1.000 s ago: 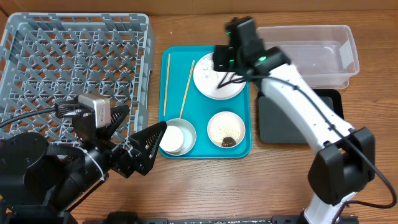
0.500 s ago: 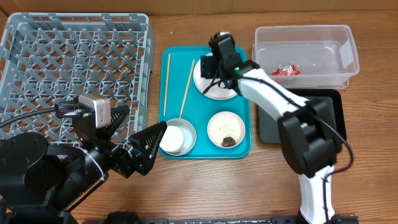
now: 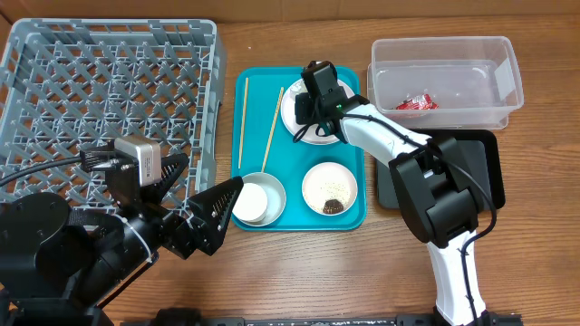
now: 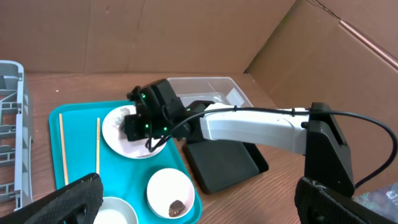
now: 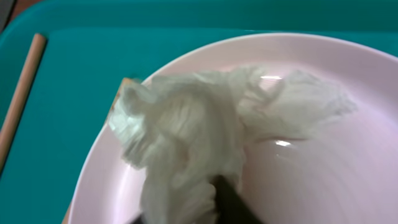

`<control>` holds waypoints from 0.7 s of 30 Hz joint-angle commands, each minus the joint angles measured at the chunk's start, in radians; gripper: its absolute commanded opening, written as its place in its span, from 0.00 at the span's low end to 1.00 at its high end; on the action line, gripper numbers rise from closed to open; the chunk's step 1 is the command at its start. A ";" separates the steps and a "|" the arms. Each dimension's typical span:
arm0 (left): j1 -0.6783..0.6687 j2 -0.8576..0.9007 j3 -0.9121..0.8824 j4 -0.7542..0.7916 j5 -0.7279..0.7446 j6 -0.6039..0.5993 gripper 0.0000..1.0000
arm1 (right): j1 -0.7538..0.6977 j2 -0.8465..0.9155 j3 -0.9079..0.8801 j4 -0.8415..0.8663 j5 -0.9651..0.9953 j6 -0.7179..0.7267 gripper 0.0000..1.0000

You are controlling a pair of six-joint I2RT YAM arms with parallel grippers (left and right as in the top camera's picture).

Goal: Sort waste into correct bins and load items into the dishwasher
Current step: 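Grasp the white tissue on the plate with the right gripper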

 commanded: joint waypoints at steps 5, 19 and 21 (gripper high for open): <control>0.005 -0.004 0.016 -0.008 0.004 0.016 1.00 | -0.015 -0.065 0.003 -0.065 -0.006 0.000 0.04; 0.005 -0.004 0.016 -0.014 0.004 0.016 1.00 | -0.067 -0.436 0.003 -0.240 0.047 0.008 0.04; 0.005 -0.004 0.016 -0.014 0.004 0.016 1.00 | -0.100 -0.468 0.003 -0.259 0.047 0.008 0.04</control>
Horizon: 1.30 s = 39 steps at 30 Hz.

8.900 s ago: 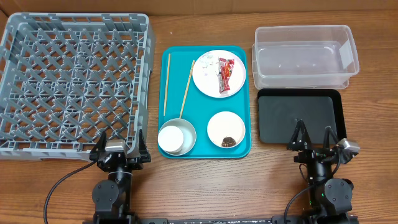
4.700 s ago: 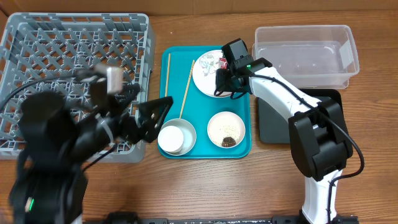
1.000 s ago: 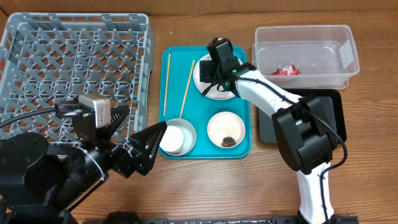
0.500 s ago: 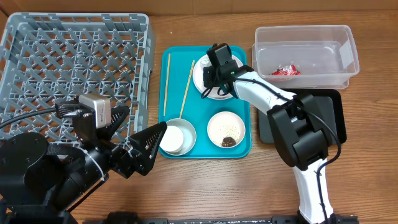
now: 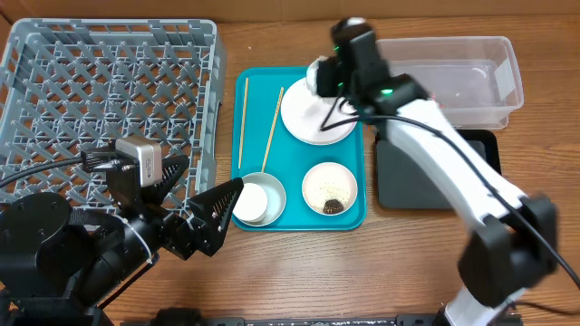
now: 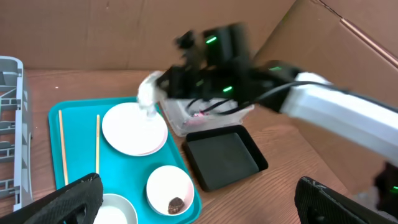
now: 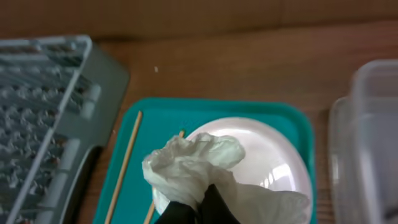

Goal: Sort waste into correct bins and load items into the dishwasher
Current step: 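Grasp the white tissue on the plate with the right gripper, then drop the tissue into the clear plastic bin, then grasp the white cup on the tray with the right gripper and lift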

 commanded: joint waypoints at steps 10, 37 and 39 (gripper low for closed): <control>0.005 -0.004 0.016 -0.002 0.004 0.016 1.00 | -0.253 -0.046 0.002 -0.179 0.028 0.006 0.04; 0.005 -0.004 0.016 -0.002 0.004 0.016 1.00 | 0.154 -0.273 -0.091 -0.588 -0.236 0.088 0.51; 0.005 -0.004 0.016 -0.002 0.004 0.016 1.00 | 0.205 -0.247 -0.140 -0.555 -0.177 0.154 0.50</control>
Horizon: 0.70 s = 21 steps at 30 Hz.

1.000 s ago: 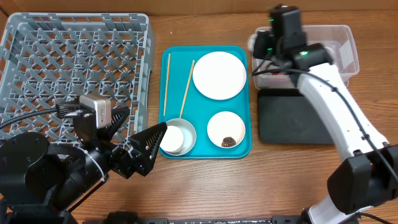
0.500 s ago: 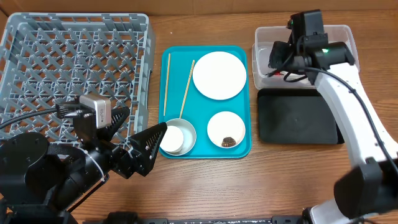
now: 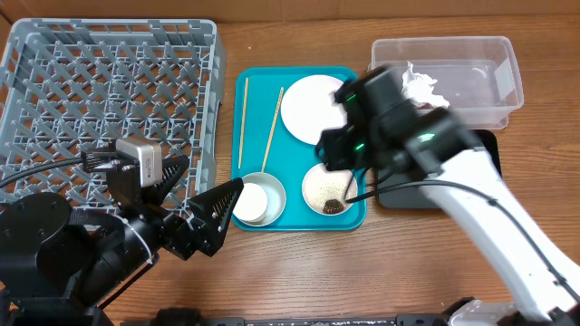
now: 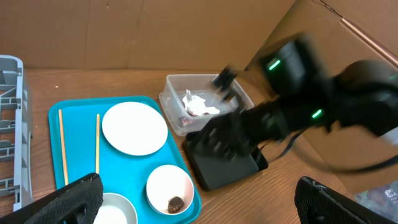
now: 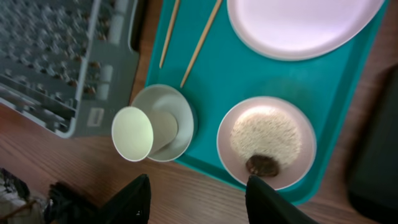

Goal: Sort waste into correct bins and load items into the dishwasher
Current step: 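Grasp the white cup on the tray with the right gripper and lift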

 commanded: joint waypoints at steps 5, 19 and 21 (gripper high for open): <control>0.005 -0.004 0.016 0.001 0.004 0.016 1.00 | 0.113 0.094 -0.162 0.140 0.097 0.160 0.41; 0.005 -0.003 0.016 -0.031 0.027 0.016 1.00 | 0.235 0.179 -0.178 0.325 -0.006 0.109 0.45; 0.005 -0.002 0.016 -0.021 -0.034 0.016 1.00 | 0.250 0.217 -0.178 0.355 -0.006 0.110 0.45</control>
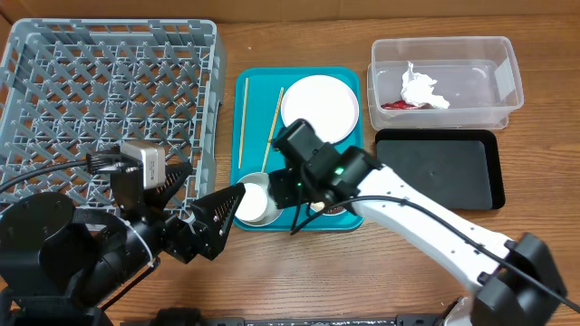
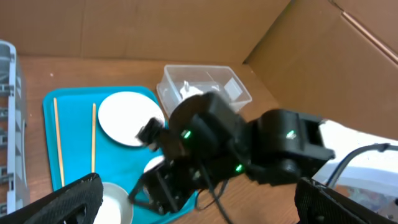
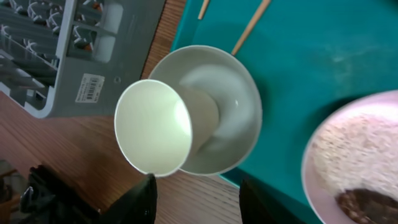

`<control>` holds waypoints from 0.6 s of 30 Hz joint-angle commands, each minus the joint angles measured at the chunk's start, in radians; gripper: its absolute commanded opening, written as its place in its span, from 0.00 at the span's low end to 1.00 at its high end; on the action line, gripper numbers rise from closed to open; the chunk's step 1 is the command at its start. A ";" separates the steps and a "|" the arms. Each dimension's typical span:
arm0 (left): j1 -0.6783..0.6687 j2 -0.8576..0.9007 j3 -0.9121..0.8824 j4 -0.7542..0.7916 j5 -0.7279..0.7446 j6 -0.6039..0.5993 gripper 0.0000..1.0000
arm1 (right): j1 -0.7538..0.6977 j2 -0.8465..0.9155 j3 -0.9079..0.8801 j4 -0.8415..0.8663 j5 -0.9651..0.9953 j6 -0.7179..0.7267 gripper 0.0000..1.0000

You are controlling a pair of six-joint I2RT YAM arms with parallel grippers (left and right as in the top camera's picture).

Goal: Sort waste into correct bins and load items into the dishwasher
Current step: 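Grasp the white cup on the tray with the right gripper and lift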

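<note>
A teal tray point(image 1: 348, 217) carries a white plate point(image 1: 319, 107), two chopsticks point(image 1: 272, 131) and a paper cup point(image 3: 152, 127) lying on its side in a small white bowl point(image 3: 233, 112). A second bowl point(image 3: 354, 149) with food scraps sits to the right of it, mostly hidden under my right arm in the overhead view. My right gripper point(image 3: 199, 205) hangs open and empty just above the cup and bowl. The left gripper point(image 1: 195, 195) is open and empty, off the tray's front left corner. A crumpled napkin point(image 1: 419, 89) lies in the clear bin point(image 1: 507, 68).
The grey dish rack point(image 1: 109, 91) fills the table's left side, its corner close to the cup. A black bin point(image 1: 444, 167) lies right of the tray. A red wrapper point(image 1: 391, 105) lies in the clear bin beside the napkin.
My right gripper has moved from above the tray's front middle to low over the cup and bowl at the front left, still open. The left arm has barely shifted.
First my right gripper was shut on the napkin on the white plate. Then it held the napkin above the plate. Later the napkin lay in the clear bin and the gripper was open over the tray. Now it hangs over the cup.
</note>
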 commanded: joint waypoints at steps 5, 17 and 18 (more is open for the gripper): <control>0.005 0.003 0.015 -0.065 -0.534 0.006 1.00 | 0.041 0.137 0.010 0.076 -0.008 0.029 0.44; 0.005 0.104 -0.001 -0.179 -0.708 -0.073 1.00 | 0.038 0.148 0.064 0.014 0.030 0.060 0.04; 0.005 0.124 -0.001 -0.176 -0.682 -0.048 1.00 | 0.035 0.142 0.074 0.002 0.030 0.052 0.04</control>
